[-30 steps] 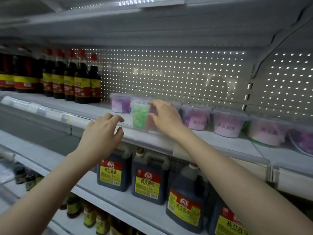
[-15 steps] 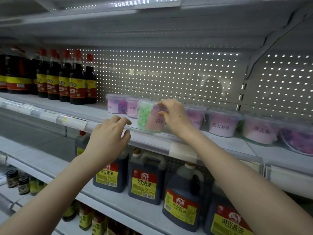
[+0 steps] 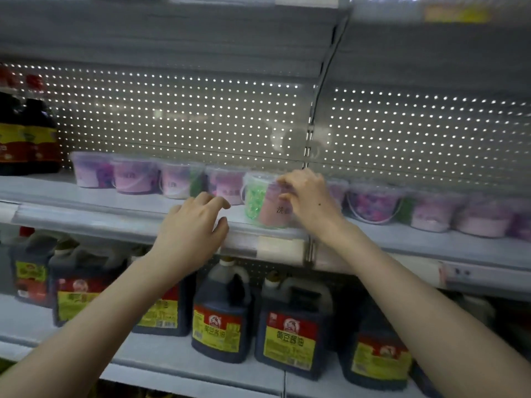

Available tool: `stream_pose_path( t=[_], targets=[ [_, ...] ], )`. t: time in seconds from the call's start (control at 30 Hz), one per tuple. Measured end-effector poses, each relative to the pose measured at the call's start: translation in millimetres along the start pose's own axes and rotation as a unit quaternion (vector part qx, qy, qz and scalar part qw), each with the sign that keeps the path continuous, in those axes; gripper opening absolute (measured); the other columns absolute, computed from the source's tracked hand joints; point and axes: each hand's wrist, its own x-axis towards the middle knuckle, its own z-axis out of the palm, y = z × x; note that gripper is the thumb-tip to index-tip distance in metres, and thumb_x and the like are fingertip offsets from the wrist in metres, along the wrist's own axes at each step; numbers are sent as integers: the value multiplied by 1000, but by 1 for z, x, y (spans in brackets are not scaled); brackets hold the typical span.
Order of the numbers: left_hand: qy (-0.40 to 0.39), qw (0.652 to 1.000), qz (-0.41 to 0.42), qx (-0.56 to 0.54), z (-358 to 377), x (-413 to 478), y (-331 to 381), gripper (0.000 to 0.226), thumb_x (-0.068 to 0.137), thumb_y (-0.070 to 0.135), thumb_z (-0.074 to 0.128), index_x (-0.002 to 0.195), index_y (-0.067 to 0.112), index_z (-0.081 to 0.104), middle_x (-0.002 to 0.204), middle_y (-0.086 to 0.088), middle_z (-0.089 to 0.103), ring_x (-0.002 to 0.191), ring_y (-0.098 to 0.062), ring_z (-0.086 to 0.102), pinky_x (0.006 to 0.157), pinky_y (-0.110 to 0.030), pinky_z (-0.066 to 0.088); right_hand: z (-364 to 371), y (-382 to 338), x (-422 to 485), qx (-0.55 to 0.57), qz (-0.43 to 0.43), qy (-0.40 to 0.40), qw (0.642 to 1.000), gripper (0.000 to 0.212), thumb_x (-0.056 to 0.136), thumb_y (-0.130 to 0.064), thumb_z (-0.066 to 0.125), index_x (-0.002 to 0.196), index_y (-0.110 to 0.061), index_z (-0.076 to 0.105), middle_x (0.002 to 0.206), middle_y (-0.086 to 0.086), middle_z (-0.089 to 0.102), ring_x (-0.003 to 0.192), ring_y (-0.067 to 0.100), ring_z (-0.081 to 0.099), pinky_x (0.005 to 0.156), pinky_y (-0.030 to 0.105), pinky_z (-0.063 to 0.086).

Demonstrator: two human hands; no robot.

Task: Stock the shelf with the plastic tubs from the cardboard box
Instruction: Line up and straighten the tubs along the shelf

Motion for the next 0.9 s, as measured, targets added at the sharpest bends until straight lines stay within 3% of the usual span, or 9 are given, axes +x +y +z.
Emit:
stream_pose_path(
  t=[0.33, 0.5, 0.63, 0.9],
  targets=[
    [-3, 994, 87, -59, 48, 23, 150, 31, 94, 28, 45, 122, 19, 54, 117, -4, 55, 106, -28, 53, 82, -38, 39, -102, 116, -78, -81, 31, 32, 996, 28, 80, -2, 67, 107, -5, 68, 102, 10, 67, 101, 29, 55, 85, 34, 33],
    [-14, 992, 109, -63, 64, 36, 225, 40, 91, 36, 34, 122, 19, 53, 119, -3, 55, 107, -29, 53, 84, -38, 41, -149, 176, -114, -115, 65, 40, 990, 28, 74, 4, 70, 102, -2, 69, 94, 12, 68, 94, 32, 57, 83, 39, 39],
    [-16, 989, 123, -85, 75, 42, 284, 35, 93, 30, 44, 124, 18, 53, 118, -5, 56, 107, -30, 52, 85, -38, 39, -182, 218, -145, -147, 90, 27, 985, 28, 81, -3, 65, 109, -6, 66, 103, 10, 65, 104, 29, 52, 88, 35, 31],
    [-30, 981, 159, -108, 97, 47, 375, 33, 94, 30, 45, 125, 21, 52, 124, -2, 53, 112, -27, 50, 91, -38, 38, -239, 287, -199, -176, 135, 25, 975, 29, 78, -1, 68, 106, -6, 68, 105, 11, 67, 102, 31, 54, 84, 33, 31]
  ],
)
